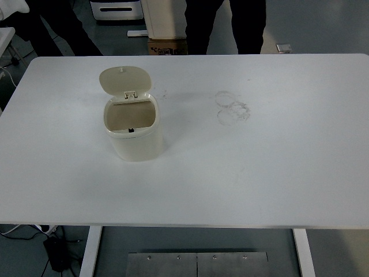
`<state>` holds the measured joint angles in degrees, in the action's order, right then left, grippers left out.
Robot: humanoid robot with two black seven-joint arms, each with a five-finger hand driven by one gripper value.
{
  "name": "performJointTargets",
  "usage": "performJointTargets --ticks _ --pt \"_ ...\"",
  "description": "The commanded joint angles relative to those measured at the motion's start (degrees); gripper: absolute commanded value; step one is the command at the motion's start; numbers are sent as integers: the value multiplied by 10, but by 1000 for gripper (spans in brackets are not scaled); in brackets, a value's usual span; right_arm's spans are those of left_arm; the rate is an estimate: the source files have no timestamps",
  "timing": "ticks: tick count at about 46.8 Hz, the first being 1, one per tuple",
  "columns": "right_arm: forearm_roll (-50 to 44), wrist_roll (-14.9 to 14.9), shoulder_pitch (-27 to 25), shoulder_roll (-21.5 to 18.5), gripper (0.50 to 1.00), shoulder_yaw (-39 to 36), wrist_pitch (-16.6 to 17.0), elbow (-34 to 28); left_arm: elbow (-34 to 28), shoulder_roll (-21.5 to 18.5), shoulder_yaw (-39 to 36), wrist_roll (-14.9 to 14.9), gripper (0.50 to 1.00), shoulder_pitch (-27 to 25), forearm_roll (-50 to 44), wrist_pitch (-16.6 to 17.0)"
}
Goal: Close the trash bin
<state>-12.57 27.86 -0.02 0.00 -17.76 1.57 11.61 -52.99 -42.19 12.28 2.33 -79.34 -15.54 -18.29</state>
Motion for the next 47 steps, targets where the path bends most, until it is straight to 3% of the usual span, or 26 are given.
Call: performJointTargets --ticks 1,11,25,42,47 --pt "0 0 0 0 991 0 0 0 -9 0 -37 15 1000 -32 24 -1" --pt "0 0 0 0 991 0 0 0 -16 8 -127 29 1000 -102 87 -4" --pt "0 0 0 0 991 0 0 0 -46 20 -225 35 1000 -163 231 -46" --pt "0 0 0 0 991 0 0 0 -72 47 -309 35 1000 -195 254 -75" --pt "0 0 0 0 991 0 0 0 -82 44 -311 35 1000 -206 255 -104"
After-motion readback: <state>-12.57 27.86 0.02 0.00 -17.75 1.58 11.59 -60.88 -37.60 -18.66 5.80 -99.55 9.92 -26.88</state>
